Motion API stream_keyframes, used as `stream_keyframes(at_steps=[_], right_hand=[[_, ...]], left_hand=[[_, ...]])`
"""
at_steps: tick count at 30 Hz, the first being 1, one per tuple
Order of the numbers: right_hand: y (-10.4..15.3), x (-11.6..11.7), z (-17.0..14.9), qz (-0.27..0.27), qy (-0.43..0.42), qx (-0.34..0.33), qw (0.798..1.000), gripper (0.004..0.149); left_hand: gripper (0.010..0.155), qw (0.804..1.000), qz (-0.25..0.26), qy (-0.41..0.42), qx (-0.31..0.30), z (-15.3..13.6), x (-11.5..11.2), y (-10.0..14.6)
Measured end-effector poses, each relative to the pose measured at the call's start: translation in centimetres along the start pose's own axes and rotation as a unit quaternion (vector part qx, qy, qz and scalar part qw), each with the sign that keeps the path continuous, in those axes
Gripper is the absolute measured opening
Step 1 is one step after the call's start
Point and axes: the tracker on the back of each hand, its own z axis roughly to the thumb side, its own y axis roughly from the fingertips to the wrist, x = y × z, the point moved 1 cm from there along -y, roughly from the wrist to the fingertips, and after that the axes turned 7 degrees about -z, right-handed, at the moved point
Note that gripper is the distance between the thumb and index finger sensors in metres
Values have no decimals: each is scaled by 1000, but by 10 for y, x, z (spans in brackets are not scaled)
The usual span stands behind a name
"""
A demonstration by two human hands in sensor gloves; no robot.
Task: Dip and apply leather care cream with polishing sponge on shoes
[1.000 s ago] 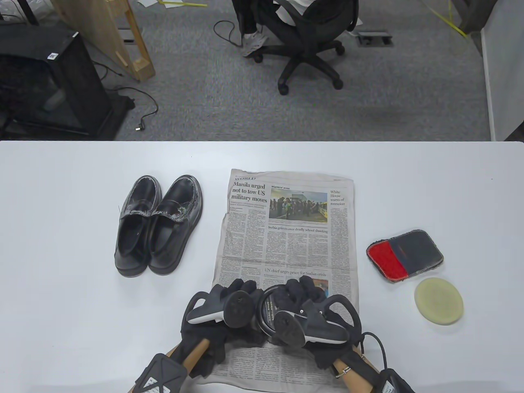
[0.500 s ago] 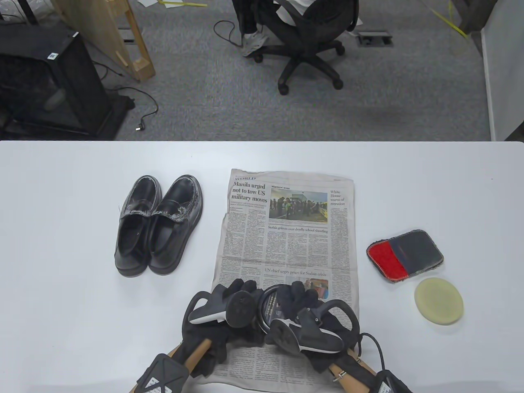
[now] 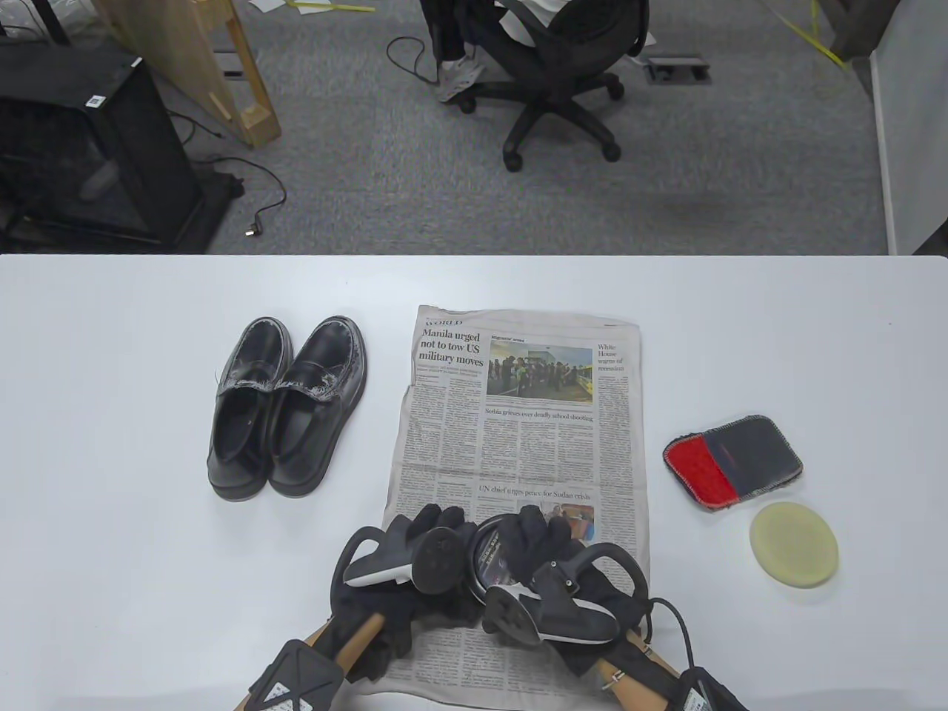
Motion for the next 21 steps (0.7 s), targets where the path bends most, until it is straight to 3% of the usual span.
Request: stream_keyframes(at_steps=[4,8,14,21], right_hand=[[-3,-7,-11,84,-56,-26,995,106],[-3,-3,-22,70,-109,-24,991,103],[-2,-4,-8,36,-25,-3,999,105],[-2,-4,-5,13,-5,34,999,109]], left_hand=[[105,1000,-3,-2,0,0,0,0],[105,1000,-2,-1,0,0,0,-1],[105,1000,0,-2,1,1,0,0],[102,1000,1,1,3,0,0,0]])
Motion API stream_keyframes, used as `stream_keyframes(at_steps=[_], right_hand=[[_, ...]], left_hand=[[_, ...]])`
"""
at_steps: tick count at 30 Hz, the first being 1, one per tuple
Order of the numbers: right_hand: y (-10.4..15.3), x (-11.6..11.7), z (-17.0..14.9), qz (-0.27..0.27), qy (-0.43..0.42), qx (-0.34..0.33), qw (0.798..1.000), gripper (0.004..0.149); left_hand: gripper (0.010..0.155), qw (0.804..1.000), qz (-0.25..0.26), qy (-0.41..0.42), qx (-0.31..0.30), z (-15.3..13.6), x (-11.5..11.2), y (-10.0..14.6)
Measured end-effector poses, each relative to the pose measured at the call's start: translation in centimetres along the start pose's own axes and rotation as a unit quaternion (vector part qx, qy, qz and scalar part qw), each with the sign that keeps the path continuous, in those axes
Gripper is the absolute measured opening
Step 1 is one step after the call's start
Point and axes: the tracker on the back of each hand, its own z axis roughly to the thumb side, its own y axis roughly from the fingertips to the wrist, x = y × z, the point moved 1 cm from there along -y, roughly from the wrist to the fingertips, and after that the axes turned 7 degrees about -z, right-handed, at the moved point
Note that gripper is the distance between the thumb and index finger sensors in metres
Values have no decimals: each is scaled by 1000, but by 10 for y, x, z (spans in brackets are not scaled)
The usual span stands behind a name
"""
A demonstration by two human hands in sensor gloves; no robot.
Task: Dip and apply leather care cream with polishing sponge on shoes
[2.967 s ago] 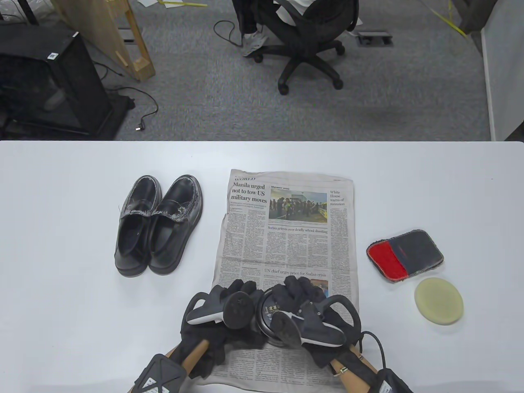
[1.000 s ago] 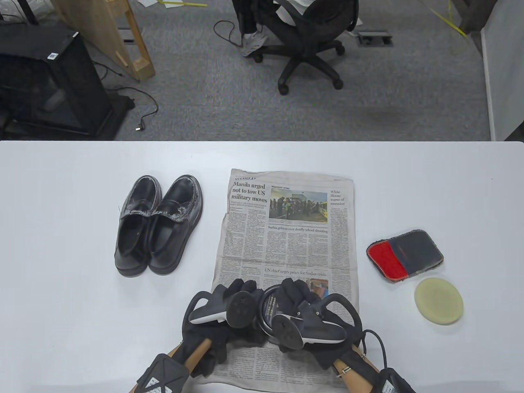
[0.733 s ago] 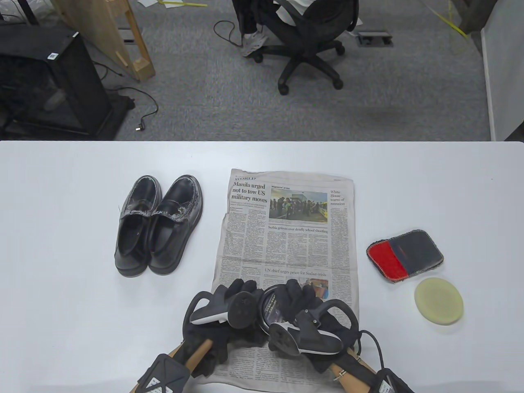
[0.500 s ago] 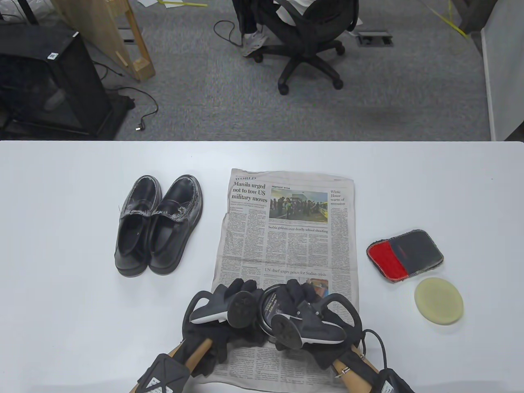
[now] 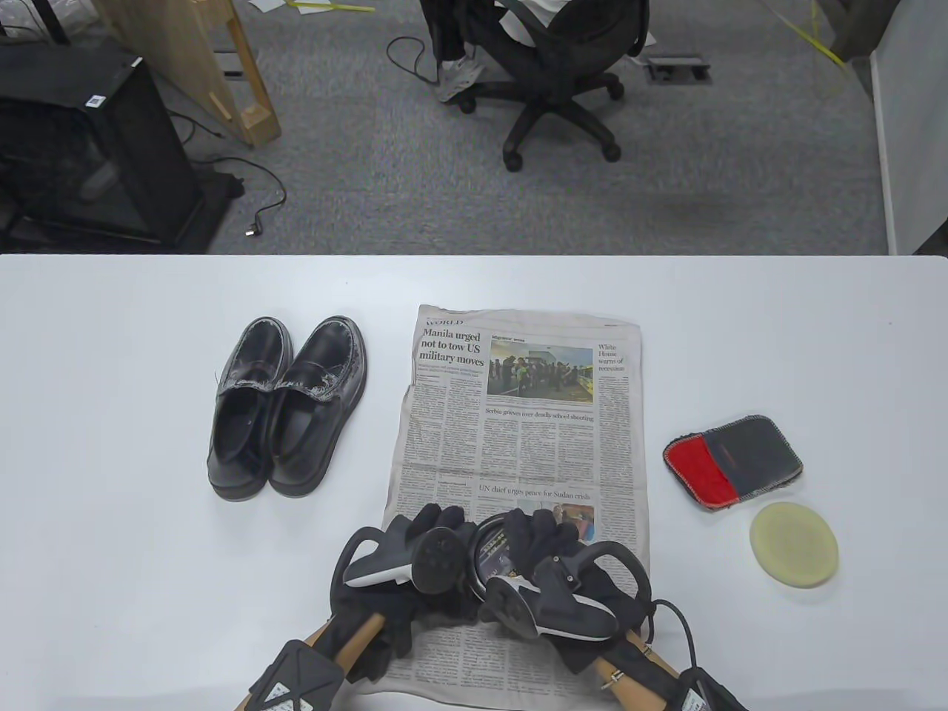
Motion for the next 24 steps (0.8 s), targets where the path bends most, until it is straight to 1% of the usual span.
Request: stream_keyframes(at_steps=[3,5,6,7,9,11,13,14,15,16,18,19,21,22,24], right_hand=[[-2,-2,-1,29,2,-13,1000,106],[-2,-5,-10,50,-36,-14,998,99],[-1,-7,-19,64,-81,-21,994,97],[1,-8,-28,64,-119,-18,991,93],[10,-12,-46,36,-155,2,987,88],[21,-13,-61,7,-159,18,987,88],[33,-10,-75,-25,-168,36,985,89],[37,-7,-79,-33,-175,43,983,90],[40,-4,-83,-44,-186,51,980,90],[43,1,-87,-56,-199,58,977,90],[48,8,-91,-81,-217,70,970,89],[49,11,-94,-78,-213,71,971,88],[53,12,-97,-73,-195,74,975,88],[54,11,-98,-87,-188,81,975,88],[55,10,-99,-90,-185,81,975,88]], left_hand=[[103,1000,-6,0,-6,0,2,0],[102,1000,-11,-4,-8,-2,6,1],[101,1000,-16,-5,-10,-4,10,3],[100,1000,-18,-2,-7,-6,15,6],[100,1000,-12,1,3,-9,25,16],[101,1000,28,12,10,-10,39,27],[105,995,93,31,0,0,52,37],[107,994,108,33,-5,6,54,38],[110,993,111,27,-19,19,55,36],[112,994,101,15,-27,31,55,32],[116,997,60,-34,-28,55,51,21],[118,997,33,-70,-22,69,49,12],[123,993,-6,-115,-3,84,46,-2],[124,991,-36,-127,9,90,45,-12],[127,990,-50,-131,20,96,42,-23]])
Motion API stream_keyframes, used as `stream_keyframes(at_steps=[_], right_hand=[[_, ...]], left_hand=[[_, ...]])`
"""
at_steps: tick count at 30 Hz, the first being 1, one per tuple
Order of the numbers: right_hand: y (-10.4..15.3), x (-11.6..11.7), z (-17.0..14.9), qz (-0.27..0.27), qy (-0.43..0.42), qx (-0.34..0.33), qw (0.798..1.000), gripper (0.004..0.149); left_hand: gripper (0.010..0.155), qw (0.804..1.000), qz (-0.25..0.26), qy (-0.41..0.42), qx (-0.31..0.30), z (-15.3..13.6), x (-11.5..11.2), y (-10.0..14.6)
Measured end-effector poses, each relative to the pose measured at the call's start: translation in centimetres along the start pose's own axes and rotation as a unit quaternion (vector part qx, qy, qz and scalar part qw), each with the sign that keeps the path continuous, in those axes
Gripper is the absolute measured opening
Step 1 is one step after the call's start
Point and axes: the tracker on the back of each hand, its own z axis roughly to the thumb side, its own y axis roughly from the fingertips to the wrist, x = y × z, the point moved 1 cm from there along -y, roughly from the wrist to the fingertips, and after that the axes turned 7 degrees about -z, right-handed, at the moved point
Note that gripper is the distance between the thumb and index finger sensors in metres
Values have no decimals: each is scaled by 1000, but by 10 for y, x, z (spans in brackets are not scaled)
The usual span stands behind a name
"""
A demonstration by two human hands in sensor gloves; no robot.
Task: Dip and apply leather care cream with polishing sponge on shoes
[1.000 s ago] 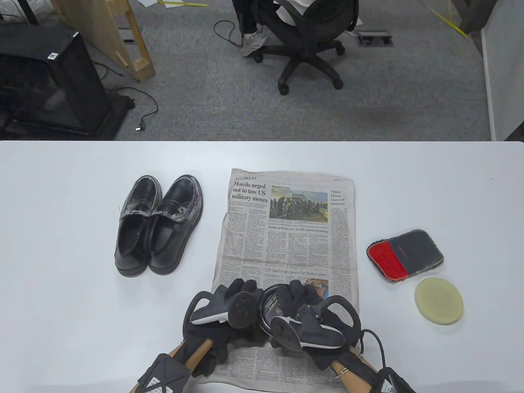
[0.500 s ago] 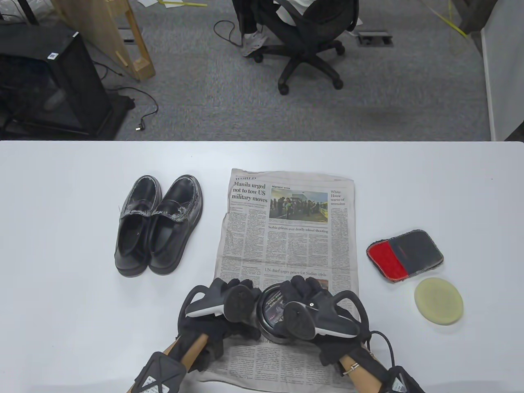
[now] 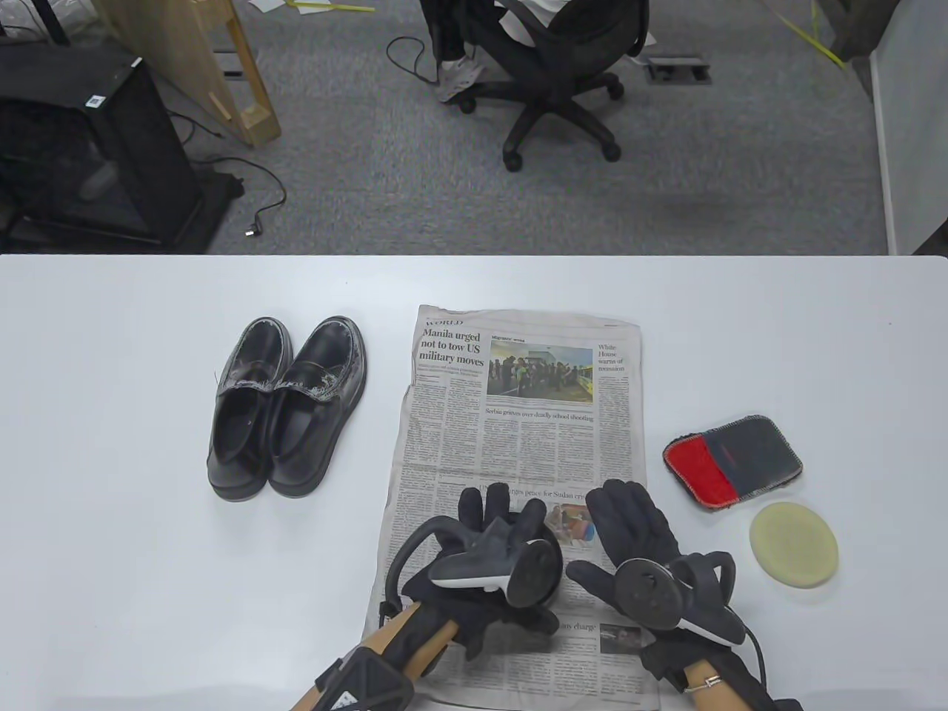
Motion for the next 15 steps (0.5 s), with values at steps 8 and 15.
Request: stream_keyframes(at_steps=[8,15], right_hand=[[1,0,3,-3,17,-10,1000,88],[0,3,2,7,24,-4,1000,87]], left_hand=[[126,999,38,7,23,-7,0,-2],[124,990,77,64,102,-86,-11,72]])
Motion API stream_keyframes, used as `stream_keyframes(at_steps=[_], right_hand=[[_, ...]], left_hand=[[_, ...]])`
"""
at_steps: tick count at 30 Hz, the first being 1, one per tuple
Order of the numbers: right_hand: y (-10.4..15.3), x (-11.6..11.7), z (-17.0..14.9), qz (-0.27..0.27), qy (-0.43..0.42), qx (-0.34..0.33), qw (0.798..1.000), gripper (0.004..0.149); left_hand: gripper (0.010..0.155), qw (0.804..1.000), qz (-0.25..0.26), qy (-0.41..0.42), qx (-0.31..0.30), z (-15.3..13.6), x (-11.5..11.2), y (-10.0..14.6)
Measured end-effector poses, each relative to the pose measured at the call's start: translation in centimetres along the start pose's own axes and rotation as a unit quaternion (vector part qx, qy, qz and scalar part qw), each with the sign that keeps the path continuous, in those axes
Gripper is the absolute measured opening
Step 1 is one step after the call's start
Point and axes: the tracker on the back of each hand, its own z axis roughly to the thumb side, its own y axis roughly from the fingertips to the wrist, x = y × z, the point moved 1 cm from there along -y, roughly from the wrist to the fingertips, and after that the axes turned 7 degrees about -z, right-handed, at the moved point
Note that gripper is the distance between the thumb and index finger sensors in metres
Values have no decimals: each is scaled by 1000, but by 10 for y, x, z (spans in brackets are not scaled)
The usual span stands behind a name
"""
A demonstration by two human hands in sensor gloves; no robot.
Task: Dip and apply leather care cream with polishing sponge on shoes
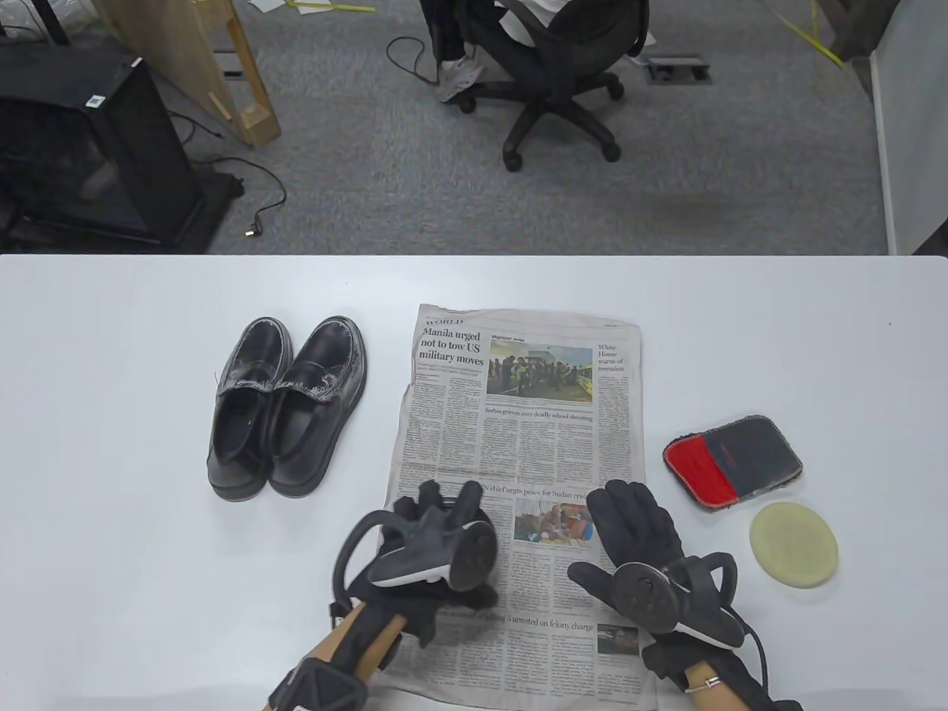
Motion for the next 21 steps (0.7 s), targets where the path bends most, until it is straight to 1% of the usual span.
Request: stream_keyframes(at_steps=[2,3,5,7,9,13,15,17,19,20,21], right_hand=[[-1,3,1,7,5,-1,1000,87],[-1,4,2,9,6,-2,1000,87],[-2,6,4,16,9,-3,1000,87],[-3,9,4,21,12,-1,1000,87],[-4,11,3,28,14,1,1000,87],[-4,15,2,36,18,4,999,87],[-4,15,2,37,18,5,999,87],[-4,16,2,42,18,4,999,87],[-4,17,3,44,21,3,999,87],[-4,17,3,44,22,3,999,88],[-4,17,3,43,23,2,999,87]], left_hand=[[124,998,9,36,59,-47,-7,22],[124,996,11,45,78,-61,-11,28],[124,987,4,72,146,-104,-27,44],[124,979,-8,81,186,-130,-41,52],[124,973,-16,89,210,-147,-52,57],[124,967,-26,119,225,-169,-68,60],[124,967,-9,128,221,-170,-67,62],[123,967,-27,120,222,-169,-65,62],[123,968,-28,109,224,-164,-60,62],[122,969,-21,105,222,-161,-58,63],[120,972,0,97,215,-153,-52,63]])
